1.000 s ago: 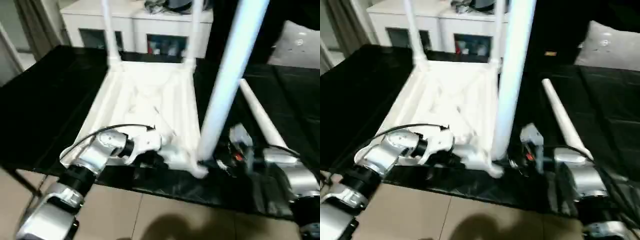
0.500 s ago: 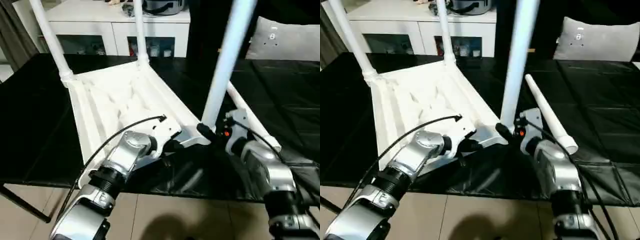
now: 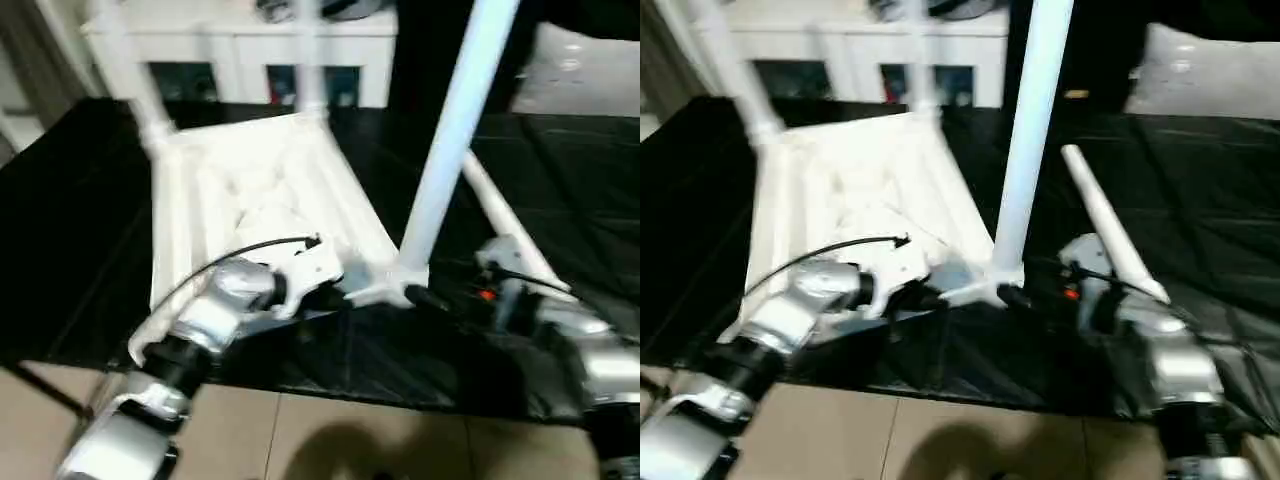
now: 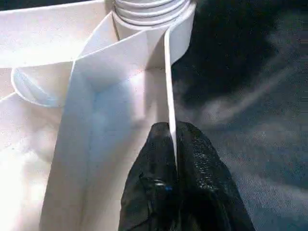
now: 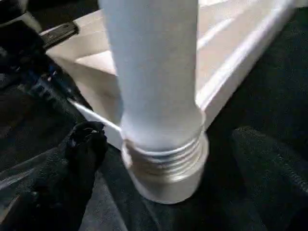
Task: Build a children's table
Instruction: Rotate leg to tighten
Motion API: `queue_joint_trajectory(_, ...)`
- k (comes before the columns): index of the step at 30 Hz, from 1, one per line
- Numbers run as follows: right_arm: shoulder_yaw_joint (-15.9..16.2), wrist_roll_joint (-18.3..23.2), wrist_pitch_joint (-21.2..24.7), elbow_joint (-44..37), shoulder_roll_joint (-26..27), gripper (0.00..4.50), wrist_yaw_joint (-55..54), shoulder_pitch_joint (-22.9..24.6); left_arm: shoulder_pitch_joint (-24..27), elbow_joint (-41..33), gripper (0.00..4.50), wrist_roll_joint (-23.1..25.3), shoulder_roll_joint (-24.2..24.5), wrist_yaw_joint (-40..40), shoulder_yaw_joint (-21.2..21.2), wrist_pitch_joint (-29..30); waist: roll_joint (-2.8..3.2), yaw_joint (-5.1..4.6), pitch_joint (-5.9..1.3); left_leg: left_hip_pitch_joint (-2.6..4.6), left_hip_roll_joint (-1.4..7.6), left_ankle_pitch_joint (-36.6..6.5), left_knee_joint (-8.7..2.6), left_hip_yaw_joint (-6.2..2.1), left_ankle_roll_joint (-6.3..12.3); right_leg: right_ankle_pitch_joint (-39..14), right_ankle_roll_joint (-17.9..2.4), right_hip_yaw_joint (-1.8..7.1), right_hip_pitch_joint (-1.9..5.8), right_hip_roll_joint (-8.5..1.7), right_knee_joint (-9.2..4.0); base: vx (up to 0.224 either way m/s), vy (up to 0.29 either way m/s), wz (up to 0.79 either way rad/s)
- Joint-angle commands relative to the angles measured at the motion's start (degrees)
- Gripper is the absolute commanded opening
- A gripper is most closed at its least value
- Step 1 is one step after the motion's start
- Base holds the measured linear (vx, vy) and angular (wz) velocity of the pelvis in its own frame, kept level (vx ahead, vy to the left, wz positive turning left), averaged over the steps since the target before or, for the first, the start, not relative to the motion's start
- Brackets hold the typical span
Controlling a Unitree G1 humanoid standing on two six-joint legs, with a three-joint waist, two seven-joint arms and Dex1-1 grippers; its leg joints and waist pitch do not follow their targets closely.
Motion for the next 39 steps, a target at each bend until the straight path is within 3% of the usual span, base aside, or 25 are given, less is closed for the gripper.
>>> queue_joint_trajectory(1, 1.8, 0.2, -1.4, -1.3, -1.4, 4.45, 4.3, -0.9, 0.2, -0.6, 0.0, 0.7, 1.4, -4.3, -2.5, -1.7, -1.19, 0.43, -3.79, -0.44, 2.65, -0.6, -3.17, -0.51, 10.1, -12.9, -8.0, 3.78, 3.92, -4.23, -2.7, 0.0, 0.0, 0.0)
queue_joint_trajectory(8, 4.9, -1.3, -4.9, 0.6, -3.3, 4.45, 11.3, -2.5, -0.4, -0.2, 0.0, 0.2, 4.1, -11.9, -4.7, -5.7, -1.33, 1.95, -3.6, -0.02, 2.81, -3.0, -3.43, -0.31, 7.61, -17.7, -7.0, 4.12, 3.67, -4.31, -2.94, 0.0, 0.0, 0.0)
queue_joint_trajectory(14, 6.9, -1.7, -6.3, 3.4, -2.8, 4.45, 13.6, -4.0, -1.3, 0.8, 0.0, 0.3, 4.9, -16.0, -6.1, -8.0, -1.35, 2.63, -3.8, 0.03, 2.88, -2.4, -3.38, -0.26, 7.23, -15.8, -7.8, 4.36, 3.63, -4.23, -2.47, 0.0, 0.0, 0.0)
queue_joint_trajectory(15, 7.1, -1.6, -6.4, 3.7, -2.8, 4.19, 14.0, -4.1, -1.5, 1.0, 0.0, 0.3, 4.9, -16.3, -6.2, -8.2, -1.36, 2.77, -3.83, 0.0, 2.94, -1.9, -3.35, -0.29, 7.34, -15.0, -8.0, 4.48, 3.68, -4.26, -2.28, 0.0, 0.0, 0.0)
queue_joint_trajectory(17, 7.4, -1.4, -6.4, 4.1, -2.5, 4.11, 14.7, -4.3, -1.7, 1.4, 0.0, 0.3, 4.8, -16.7, -6.4, -8.6, -1.35, 2.9, -3.87, -0.09, 2.97, -1.3, -3.28, -0.31, 7.62, -14.0, -8.3, 4.51, 3.73, -4.31, -2.13, 0.0, 0.0, 0.0)
queue_joint_trajectory(28, 7.8, 0.1, -5.7, 4.5, -1.8, 3.24, 16.5, -3.7, -1.9, 2.8, 0.0, 0.0, 4.4, -17.4, -6.3, -8.7, -1.42, 2.98, -3.91, -0.2, 2.84, -1.7, -3.24, -0.31, 7.32, -15.4, -7.7, 4.36, 3.87, -4.24, -2.28, 0.0, 0.0, 0.0)
queue_joint_trajectory(35, 7.2, 1.9, -2.6, 1.6, 0.2, 2.65, 14.8, -1.9, -1.5, 2.8, 0.0, 0.2, 4.1, -15.1, -5.5, -6.7, -1.37, 3.02, -3.93, -0.18, 2.9, -1.5, -3.26, -0.36, 7.04, -15.4, -7.4, 4.38, 3.85, -4.28, -2.31, 0.0, 0.0, 0.0)
queue_joint_trajectory(37, 6.8, 1.0, -1.1, 0.2, 2.2, 2.61, 9.2, -1.6, -1.4, 3.1, 0.0, 0.0, 3.0, -11.4, -4.0, -4.0, -1.46, 2.88, -3.77, -0.21, 2.81, -2.2, -3.35, -0.3, 6.64, -16.6, -7.2, 4.34, 3.84, -4.22, -2.53, 0.0, 0.0, 0.0)
queue_joint_trajectory(39, 6.1, -1.3, 3.3, 0.4, 5.6, 2.57, -0.9, -2.7, -1.1, 2.8, 0.0, 0.4, 0.6, -4.3, -2.0, 1.2, -1.41, 2.22, -3.19, 0.05, 2.54, -4.8, -3.7, -0.22, 4.56, -21.7, -5.7, 4.18, 3.62, -4.02, -3.38, 0.0, 0.0, 0.0)
